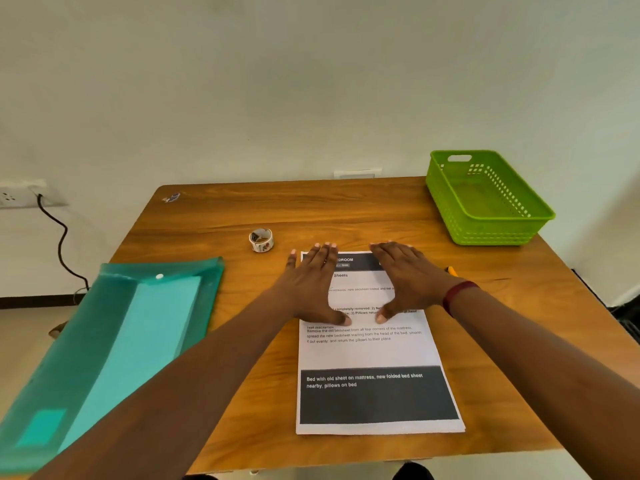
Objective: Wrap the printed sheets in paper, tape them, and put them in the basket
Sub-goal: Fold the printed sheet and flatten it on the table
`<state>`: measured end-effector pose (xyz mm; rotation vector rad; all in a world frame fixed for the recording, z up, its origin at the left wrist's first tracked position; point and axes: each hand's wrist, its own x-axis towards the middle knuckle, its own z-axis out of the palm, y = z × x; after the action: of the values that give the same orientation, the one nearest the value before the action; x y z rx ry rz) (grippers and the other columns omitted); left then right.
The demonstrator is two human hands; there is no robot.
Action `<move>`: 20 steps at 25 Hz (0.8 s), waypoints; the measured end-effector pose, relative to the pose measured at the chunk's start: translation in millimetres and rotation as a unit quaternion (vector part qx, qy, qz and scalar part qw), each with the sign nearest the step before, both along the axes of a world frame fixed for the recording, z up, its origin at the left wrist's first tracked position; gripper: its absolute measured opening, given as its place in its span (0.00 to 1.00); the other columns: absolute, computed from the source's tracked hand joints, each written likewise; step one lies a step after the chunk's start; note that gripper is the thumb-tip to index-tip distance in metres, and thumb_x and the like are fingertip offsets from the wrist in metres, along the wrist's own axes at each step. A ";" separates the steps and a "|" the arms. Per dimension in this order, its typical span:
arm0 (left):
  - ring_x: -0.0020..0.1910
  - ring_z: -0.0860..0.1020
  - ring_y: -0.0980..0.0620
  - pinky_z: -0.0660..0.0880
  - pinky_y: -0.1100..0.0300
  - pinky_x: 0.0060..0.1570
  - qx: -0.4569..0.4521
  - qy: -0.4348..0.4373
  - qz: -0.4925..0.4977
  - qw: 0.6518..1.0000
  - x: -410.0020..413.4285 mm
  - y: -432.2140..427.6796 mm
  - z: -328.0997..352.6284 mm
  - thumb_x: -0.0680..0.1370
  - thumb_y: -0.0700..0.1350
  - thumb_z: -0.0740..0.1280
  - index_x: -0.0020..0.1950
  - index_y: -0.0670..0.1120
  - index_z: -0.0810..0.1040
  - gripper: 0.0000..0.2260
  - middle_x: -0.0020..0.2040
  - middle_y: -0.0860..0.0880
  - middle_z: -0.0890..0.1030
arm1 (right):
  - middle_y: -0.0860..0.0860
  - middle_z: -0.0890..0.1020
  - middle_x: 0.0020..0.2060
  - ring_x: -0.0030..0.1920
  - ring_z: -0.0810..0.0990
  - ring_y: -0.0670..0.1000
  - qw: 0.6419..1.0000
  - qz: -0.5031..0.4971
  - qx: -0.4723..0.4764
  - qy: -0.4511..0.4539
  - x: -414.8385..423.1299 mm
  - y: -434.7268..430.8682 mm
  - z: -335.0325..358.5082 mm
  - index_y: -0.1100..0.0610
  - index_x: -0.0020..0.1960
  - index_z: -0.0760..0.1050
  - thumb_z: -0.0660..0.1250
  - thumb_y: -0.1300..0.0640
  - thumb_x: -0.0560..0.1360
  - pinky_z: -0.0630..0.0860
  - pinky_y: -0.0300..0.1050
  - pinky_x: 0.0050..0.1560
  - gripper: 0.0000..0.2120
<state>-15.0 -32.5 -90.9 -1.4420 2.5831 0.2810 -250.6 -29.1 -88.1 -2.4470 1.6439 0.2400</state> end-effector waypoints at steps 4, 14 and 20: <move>0.78 0.37 0.44 0.39 0.35 0.74 0.003 0.008 0.032 0.999 -5.0 2.8 2.2 0.64 0.73 0.70 0.78 0.45 0.31 0.63 0.80 0.44 0.37 | 0.53 0.50 0.79 0.78 0.47 0.58 1.000 -0.022 0.009 0.018 4.6 2.9 3.7 0.53 0.79 0.41 0.74 0.28 0.59 0.48 0.60 0.76 0.65; 0.77 0.33 0.42 0.37 0.27 0.69 0.009 -0.028 0.069 0.997 -10.8 1.2 6.9 0.61 0.74 0.71 0.76 0.51 0.28 0.65 0.79 0.44 0.33 | 0.56 0.52 0.78 0.78 0.47 0.60 0.999 -0.005 -0.011 0.051 8.5 3.2 6.5 0.55 0.79 0.41 0.74 0.29 0.59 0.50 0.64 0.75 0.65; 0.78 0.36 0.40 0.40 0.23 0.66 -0.026 -0.020 0.074 0.997 -8.8 8.3 7.5 0.60 0.75 0.70 0.75 0.53 0.27 0.65 0.80 0.44 0.37 | 0.57 0.58 0.71 0.73 0.55 0.59 0.994 -0.004 -0.093 0.049 8.9 17.2 4.1 0.55 0.79 0.41 0.74 0.29 0.59 0.53 0.61 0.73 0.64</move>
<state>-23.8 -24.2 -83.4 -1.6424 2.4744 0.2020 -241.7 -11.8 -84.0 -2.6021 1.7904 0.2177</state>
